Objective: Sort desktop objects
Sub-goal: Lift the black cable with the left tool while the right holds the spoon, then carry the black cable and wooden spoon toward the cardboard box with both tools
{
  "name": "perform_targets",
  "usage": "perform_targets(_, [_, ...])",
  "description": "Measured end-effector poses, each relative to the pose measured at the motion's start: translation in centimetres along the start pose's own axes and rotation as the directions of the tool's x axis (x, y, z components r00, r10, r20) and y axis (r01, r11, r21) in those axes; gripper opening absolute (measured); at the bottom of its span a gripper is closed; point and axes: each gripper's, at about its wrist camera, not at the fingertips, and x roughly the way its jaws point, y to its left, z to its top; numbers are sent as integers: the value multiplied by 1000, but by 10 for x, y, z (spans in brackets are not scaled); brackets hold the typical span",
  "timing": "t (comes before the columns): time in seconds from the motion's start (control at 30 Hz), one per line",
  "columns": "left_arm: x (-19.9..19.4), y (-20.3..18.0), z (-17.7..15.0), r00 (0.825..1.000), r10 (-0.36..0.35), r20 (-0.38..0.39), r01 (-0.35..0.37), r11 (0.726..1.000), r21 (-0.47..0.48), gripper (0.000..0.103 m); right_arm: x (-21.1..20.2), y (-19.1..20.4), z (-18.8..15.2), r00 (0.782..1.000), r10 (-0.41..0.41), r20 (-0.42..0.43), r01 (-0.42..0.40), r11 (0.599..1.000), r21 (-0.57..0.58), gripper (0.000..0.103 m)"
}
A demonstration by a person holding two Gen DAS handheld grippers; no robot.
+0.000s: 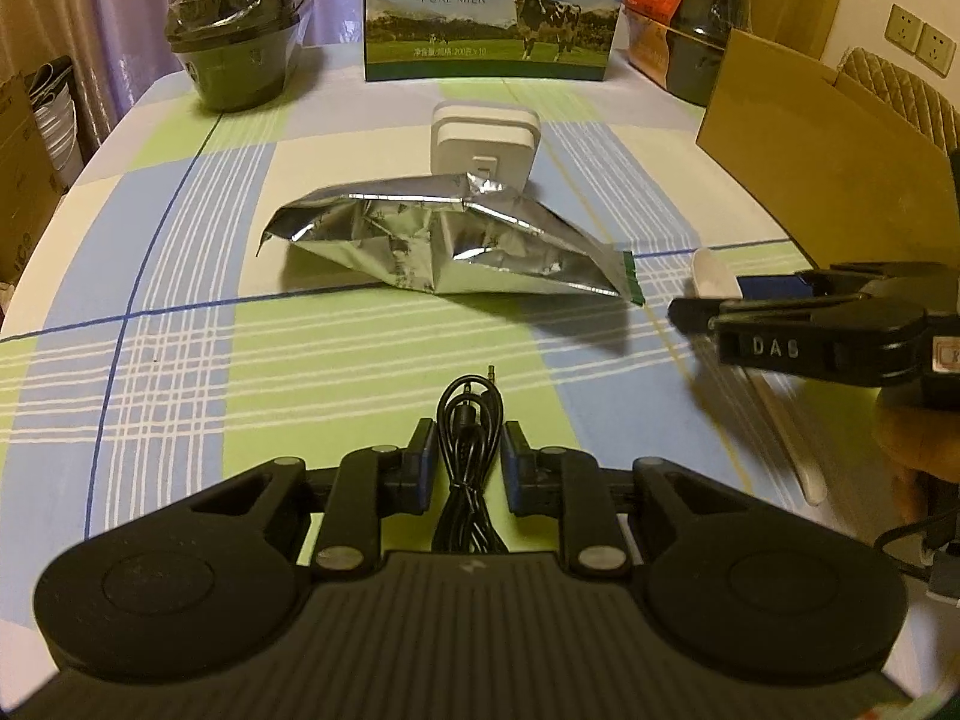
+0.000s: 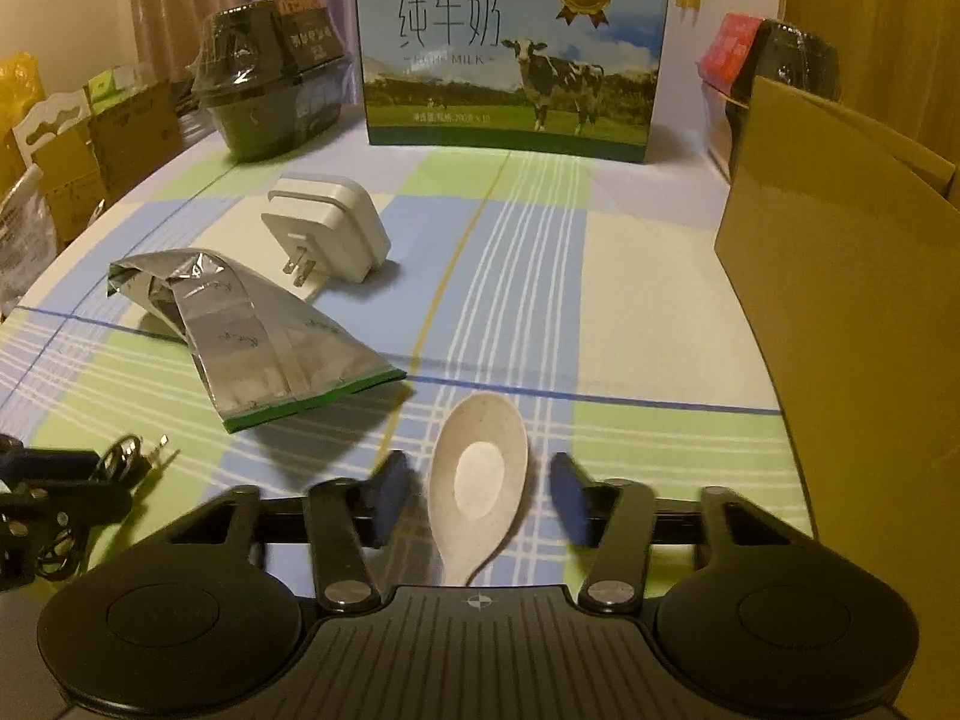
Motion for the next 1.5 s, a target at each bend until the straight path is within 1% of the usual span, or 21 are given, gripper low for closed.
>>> perform_targets(0.03, [1, 0, -1, 1000, 0, -1, 0, 1000, -1, 18, 0, 1, 0, 1000, 3, 1, -3, 1000, -2, 31])
perform_targets(0.2, [0, 2, -2, 1000, -5, 5, 5, 1000, -8, 18, -6, 3, 1, 999, 39, -7, -39, 999, 21, 30])
perform_targets(0.4, [-1, 4, -4, 1000, 13, 8, -12, 1000, -6, 20, -17, 4, -1, 998, 63, -3, -63, 996, 65, 30])
perform_targets(0.63, [3, 5, -3, 1000, 23, 20, -23, 1000, -2, 20, -21, 2, 1, 998, 69, 7, -69, 993, 91, 30])
perform_targets(0.73, [2, 5, -1, 1000, 26, 9, -26, 1000, -13, 19, -23, 1, 2, 997, 76, 10, -77, 992, 97, 30])
perform_targets(0.87, [-4, 1, 0, 1000, 19, 12, -19, 1000, -10, 18, -29, -1, 3, 996, 84, 25, -86, 990, 111, 30])
perform_targets(1.07, [-18, -9, 6, 999, -4, 46, 4, 1000, -7, 18, -48, -6, 6, 994, 93, 64, -101, 985, 141, 30])
perform_targets(1.27, [-29, -20, 13, 996, -25, 80, 25, 1000, -2, 18, -69, -9, 1, 991, 95, 90, -110, 978, 175, 30])
perform_targets(1.4, [-32, -23, 11, 996, -34, 83, 34, 999, 3, 18, -79, -12, -1, 991, 91, 101, -110, 975, 194, 30])
perform_targets(1.5, [-33, -21, 9, 996, -38, 79, 39, 999, -9, 18, -81, -13, -2, 990, 92, 103, -111, 973, 201, 30])
